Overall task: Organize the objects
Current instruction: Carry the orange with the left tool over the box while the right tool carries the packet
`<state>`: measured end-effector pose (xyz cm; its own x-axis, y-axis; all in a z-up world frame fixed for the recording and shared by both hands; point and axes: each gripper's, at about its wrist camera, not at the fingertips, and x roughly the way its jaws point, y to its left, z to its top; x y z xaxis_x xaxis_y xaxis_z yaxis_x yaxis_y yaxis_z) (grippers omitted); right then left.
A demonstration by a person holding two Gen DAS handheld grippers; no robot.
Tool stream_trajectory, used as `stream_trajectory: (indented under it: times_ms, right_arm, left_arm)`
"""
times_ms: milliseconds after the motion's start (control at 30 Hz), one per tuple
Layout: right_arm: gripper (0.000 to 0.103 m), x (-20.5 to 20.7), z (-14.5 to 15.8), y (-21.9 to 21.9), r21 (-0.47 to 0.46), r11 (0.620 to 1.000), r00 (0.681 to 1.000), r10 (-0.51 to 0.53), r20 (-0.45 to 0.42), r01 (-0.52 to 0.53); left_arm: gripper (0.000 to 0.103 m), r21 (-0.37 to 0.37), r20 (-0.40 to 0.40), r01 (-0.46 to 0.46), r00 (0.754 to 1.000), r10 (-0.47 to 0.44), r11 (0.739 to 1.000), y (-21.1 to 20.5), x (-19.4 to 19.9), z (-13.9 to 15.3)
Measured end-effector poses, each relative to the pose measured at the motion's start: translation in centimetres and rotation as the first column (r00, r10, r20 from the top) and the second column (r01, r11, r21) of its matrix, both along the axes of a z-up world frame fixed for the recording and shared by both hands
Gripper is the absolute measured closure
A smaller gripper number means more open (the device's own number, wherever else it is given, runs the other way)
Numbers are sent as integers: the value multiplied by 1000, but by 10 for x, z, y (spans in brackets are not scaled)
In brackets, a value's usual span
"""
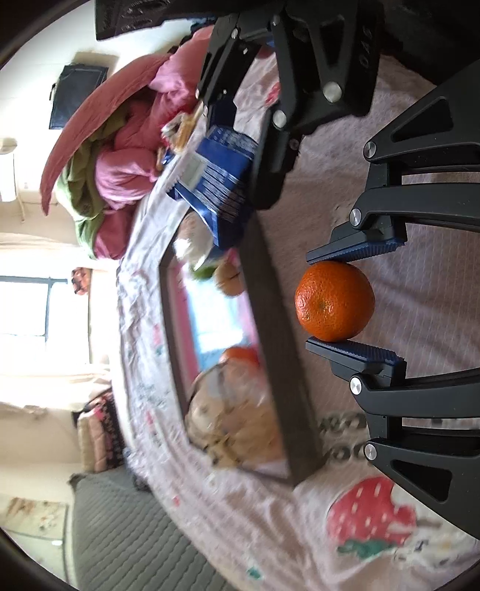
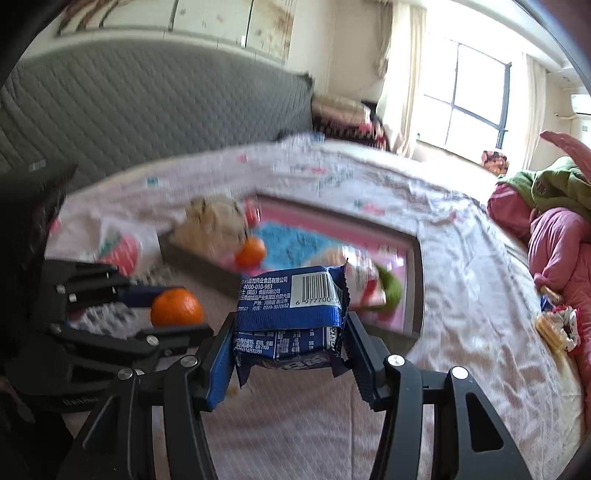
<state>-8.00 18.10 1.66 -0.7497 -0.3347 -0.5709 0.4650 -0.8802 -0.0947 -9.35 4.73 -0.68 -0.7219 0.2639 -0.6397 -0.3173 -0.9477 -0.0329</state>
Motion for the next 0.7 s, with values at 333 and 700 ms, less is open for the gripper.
stream_trajectory:
  times_ms: [333, 700]
  right_arm:
    - [48, -2, 23, -16, -101, 995, 994, -10, -106, -1]
    - [48, -11, 32, -15, -167, 985, 991, -54, -120, 33]
  left_arm:
    - [63, 19, -37, -102, 994, 102, 995, -30, -15, 22]
    - [63, 46, -54, -180, 982, 183, 983, -61, -28, 35]
